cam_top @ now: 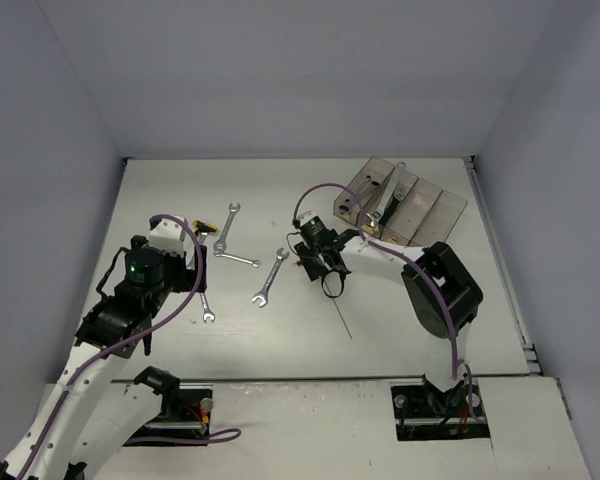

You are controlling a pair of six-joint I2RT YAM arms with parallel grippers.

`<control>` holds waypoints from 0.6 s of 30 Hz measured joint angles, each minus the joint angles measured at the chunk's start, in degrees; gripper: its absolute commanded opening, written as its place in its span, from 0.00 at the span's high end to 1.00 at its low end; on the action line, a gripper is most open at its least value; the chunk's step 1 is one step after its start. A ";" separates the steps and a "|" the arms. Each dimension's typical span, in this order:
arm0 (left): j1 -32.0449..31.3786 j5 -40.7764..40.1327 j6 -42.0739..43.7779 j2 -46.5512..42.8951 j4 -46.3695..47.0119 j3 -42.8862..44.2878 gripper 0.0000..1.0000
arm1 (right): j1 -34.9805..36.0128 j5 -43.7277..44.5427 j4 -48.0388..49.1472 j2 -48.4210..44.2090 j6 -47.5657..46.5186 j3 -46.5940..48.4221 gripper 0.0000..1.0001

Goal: Sort the tools into containers

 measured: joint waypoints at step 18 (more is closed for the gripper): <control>0.00 0.00 0.00 -0.33 0.00 0.00 0.12 | -0.08 0.53 2.14 4.20 -0.37 4.70 1.00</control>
